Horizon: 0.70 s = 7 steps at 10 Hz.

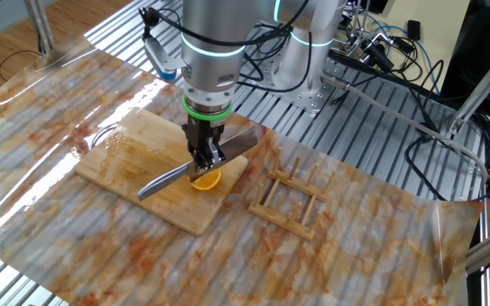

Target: Chop the orange

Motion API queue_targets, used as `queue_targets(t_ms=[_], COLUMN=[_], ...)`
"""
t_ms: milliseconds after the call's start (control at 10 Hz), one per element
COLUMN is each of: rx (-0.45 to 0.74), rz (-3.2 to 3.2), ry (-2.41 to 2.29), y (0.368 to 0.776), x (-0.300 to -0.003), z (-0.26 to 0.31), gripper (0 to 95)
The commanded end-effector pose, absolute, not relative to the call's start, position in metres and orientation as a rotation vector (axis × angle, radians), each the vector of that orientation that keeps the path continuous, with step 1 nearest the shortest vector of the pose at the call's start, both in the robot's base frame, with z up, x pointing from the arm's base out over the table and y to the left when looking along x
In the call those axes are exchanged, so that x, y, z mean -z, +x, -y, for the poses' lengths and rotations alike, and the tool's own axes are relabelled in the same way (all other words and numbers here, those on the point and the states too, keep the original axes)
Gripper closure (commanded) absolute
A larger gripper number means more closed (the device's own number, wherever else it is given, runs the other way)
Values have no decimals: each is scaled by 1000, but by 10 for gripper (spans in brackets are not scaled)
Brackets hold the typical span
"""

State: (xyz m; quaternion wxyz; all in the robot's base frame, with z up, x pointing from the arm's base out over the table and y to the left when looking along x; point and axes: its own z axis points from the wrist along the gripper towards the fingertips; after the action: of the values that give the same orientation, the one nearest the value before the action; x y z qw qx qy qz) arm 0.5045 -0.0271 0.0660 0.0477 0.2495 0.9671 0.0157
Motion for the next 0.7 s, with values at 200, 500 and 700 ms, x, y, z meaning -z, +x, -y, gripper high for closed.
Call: queue_targets(t_ms=[200,500,700], rx=[-64,-64,-58], rz=[-2917,-2924,-2936], ry=[775,779,771], y=[505,504,504], x=[-42,-45,-45], z=[25,24,24], gripper=[950,950,950])
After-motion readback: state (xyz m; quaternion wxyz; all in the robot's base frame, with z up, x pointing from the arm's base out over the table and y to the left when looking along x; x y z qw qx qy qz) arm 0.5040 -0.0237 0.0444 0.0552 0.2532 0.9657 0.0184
